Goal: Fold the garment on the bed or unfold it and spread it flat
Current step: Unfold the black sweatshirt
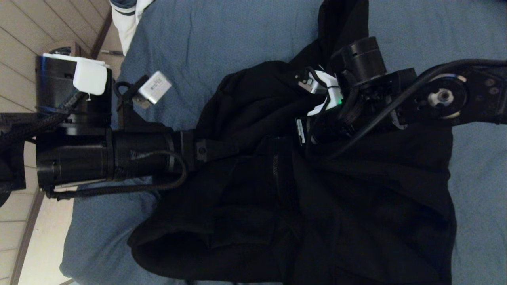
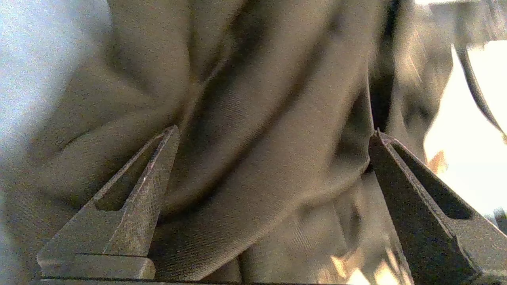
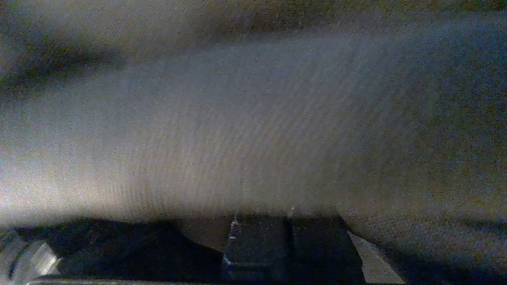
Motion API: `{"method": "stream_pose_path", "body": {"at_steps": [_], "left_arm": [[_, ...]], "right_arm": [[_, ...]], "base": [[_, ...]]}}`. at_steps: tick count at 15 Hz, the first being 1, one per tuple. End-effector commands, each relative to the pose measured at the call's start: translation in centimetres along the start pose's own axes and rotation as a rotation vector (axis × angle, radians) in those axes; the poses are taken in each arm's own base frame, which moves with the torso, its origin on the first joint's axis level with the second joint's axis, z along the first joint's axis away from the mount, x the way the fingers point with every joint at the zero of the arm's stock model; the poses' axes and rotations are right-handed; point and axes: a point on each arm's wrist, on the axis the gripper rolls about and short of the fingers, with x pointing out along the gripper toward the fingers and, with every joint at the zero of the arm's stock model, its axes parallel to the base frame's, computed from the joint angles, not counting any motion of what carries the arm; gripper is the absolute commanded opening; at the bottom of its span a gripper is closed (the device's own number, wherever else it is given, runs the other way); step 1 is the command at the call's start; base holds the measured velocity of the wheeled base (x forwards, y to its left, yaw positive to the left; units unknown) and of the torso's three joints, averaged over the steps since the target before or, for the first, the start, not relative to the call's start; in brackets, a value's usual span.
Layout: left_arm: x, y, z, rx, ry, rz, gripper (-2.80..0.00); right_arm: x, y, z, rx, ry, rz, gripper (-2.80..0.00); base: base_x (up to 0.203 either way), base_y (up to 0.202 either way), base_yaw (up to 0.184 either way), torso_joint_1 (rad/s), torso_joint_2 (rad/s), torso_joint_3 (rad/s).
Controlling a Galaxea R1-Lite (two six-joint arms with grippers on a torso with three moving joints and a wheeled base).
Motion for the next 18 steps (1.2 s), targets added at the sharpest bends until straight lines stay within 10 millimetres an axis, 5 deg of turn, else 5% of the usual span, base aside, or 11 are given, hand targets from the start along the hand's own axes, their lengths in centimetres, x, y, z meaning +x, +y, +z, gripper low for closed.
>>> {"method": "stream_pose_path", "body": {"at_steps": [1,8,13,18], "left_arm": [[1.1,2.3,2.7,-0.014,-0.075,0.066,0.0],[6.6,8.8,5.0,-0.074,-0.095,0.187,0.0],[7.7,11.2,6.6,-0.086,-0.143,0.225,0.0],[8.0,12.7,8.4,-0.138,-0.211,0.238,0.0]], "right_arm": [[-2.2,0.4,0.6,-0.003,-0.043,0.01,-2.8],[-3.9,0.1,0.4,-0.003,-0.056,0.002,-2.8],[-4.3,-0.4,0.8,-0.001,-0.077,-0.007,-2.8],[-7.8,0.7,1.5,-0.016,-0.148,0.026,-2.8]], "base": [[0.0,0.0,0.0,0.0,0.0,0.0],[0.0,0.0,0.0,0.0,0.0,0.0],[0.0,0.0,0.0,0.0,0.0,0.0],[0.0,0.0,0.0,0.0,0.0,0.0]]}}
